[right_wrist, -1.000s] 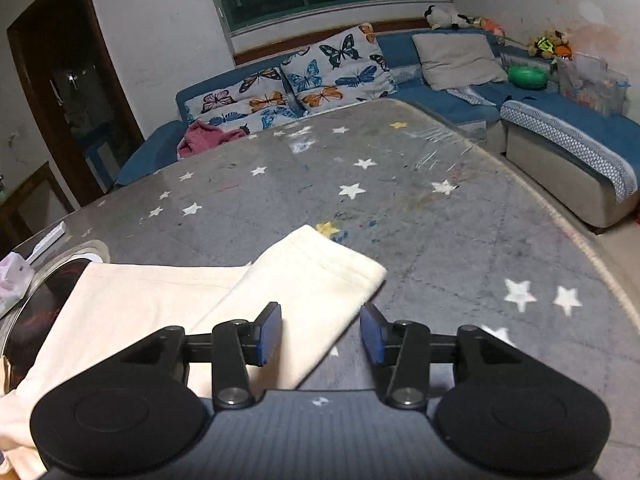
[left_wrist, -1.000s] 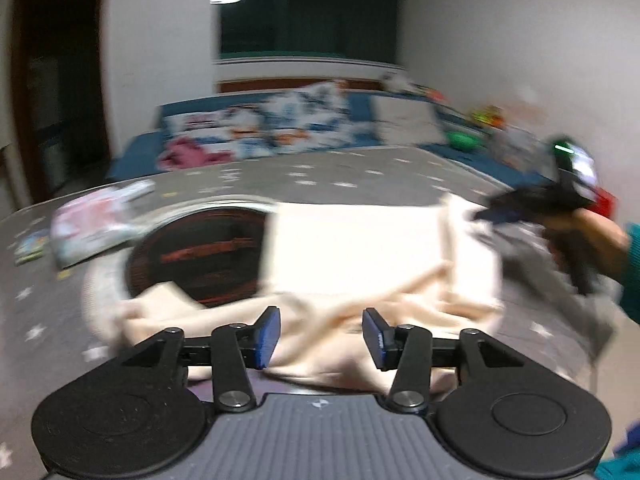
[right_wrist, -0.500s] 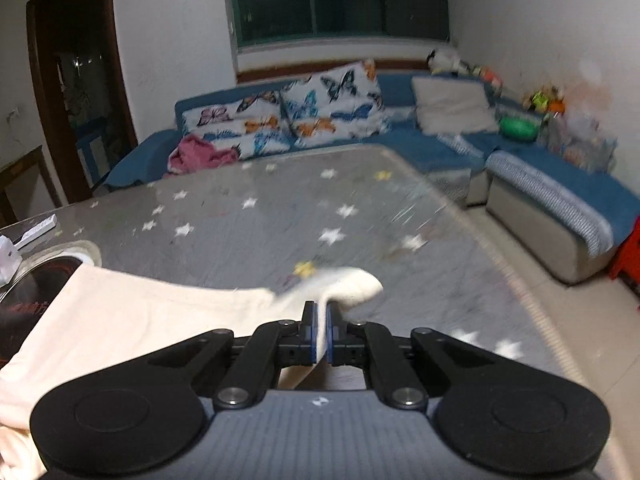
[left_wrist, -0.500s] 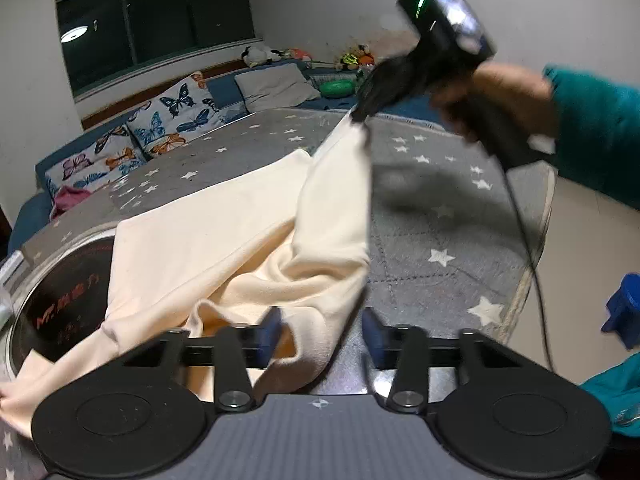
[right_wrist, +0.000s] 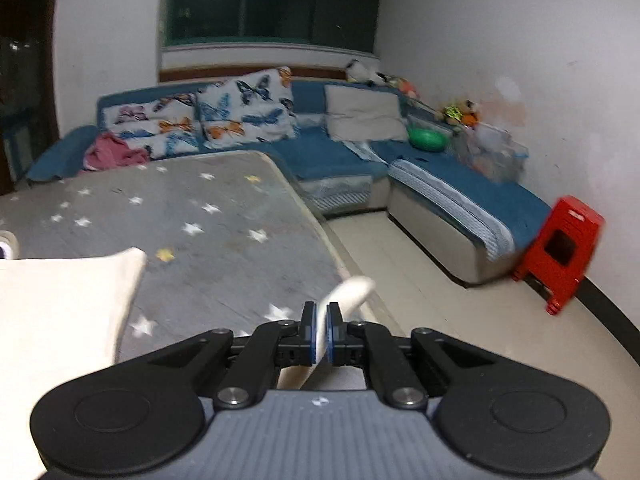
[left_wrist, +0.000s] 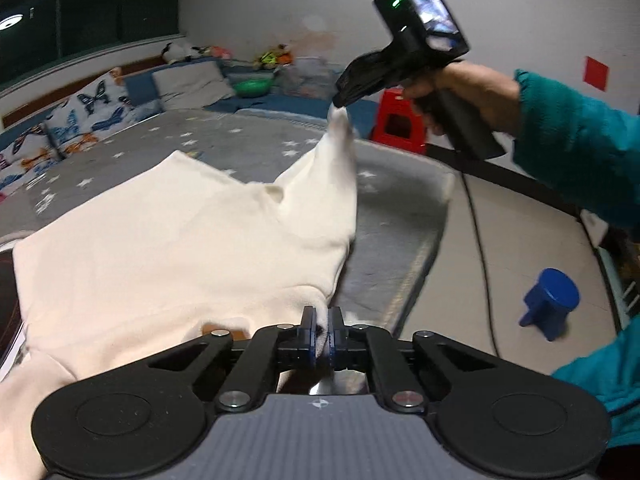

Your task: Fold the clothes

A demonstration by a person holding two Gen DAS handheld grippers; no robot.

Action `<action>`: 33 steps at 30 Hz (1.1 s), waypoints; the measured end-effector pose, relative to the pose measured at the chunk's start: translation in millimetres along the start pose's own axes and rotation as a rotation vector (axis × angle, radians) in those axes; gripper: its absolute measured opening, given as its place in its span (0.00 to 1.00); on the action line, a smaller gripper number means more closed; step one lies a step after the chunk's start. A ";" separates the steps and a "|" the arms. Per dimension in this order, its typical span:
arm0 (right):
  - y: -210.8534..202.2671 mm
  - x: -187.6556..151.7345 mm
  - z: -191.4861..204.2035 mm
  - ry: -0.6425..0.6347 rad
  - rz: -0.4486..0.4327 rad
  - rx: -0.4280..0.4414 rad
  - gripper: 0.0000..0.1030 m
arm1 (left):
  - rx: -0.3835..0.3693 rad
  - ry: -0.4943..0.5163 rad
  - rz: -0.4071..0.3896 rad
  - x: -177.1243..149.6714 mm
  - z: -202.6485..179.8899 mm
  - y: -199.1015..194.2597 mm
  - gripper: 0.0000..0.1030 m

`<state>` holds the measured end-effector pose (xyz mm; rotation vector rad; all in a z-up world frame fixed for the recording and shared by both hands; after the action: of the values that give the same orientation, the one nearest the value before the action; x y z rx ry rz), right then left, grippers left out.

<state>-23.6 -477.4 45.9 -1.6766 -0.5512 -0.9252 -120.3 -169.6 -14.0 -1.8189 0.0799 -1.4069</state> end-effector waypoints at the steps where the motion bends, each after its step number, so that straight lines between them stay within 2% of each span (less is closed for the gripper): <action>1: -1.2 -0.5 -0.2 -0.003 -0.002 0.003 0.05 | 0.018 -0.014 -0.005 0.8 7.2 -2.3 0.09; 2: -2.7 -0.5 0.1 -0.006 -0.006 0.008 0.05 | 0.036 -0.028 -0.011 1.7 14.5 -4.7 0.09; 6: -18.4 2.2 20.7 -0.060 -0.033 0.090 0.09 | 0.108 -0.085 -0.032 4.7 43.5 -14.3 0.29; 7: -22.2 2.1 31.2 -0.078 -0.035 0.131 0.09 | 0.126 -0.100 -0.038 5.4 50.8 -16.8 0.31; 11: -35.8 -3.1 74.8 -0.139 -0.018 0.312 0.09 | 0.197 -0.156 -0.059 8.1 79.8 -27.1 0.31; 13: -41.9 -11.4 105.0 -0.172 0.015 0.428 0.09 | 0.238 -0.196 -0.039 -0.7 97.2 -25.5 0.31; 17: -46.3 -30.1 149.3 -0.254 0.067 0.553 0.09 | 0.282 -0.265 0.007 -19.7 120.5 -22.9 0.31; 21: -41.9 -51.4 173.1 -0.319 0.123 0.583 0.09 | 0.307 -0.307 0.037 -34.4 132.7 -27.1 0.31; 23: -36.0 -57.8 173.6 -0.331 0.150 0.569 0.09 | 0.314 -0.323 0.043 -38.9 137.8 -32.9 0.31; 25: -30.2 -63.6 173.2 -0.341 0.175 0.553 0.09 | 0.316 -0.336 0.038 -36.8 139.0 -40.9 0.37; 31: -14.4 -41.3 165.6 -0.293 0.166 0.542 0.11 | 0.316 -0.346 -0.008 -11.8 153.7 -36.0 0.37; 33: -1.4 -33.1 167.6 -0.271 0.168 0.535 0.11 | 0.324 -0.368 0.005 -11.2 164.4 -28.9 0.37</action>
<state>5.9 -314.8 2.4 -1.3357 -0.7508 -0.3799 0.4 -53.7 -11.9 -1.7662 -0.3144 -0.9935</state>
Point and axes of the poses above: each gripper's, at about its wrist camera, not at the fingertips, and y roughly the way its jaws point, z to its left, x to its top, the point moved 8 cm from there along y, roughly the way its jaws point, and after that the axes turned 1 degree about -z, right-handed, at the moved point
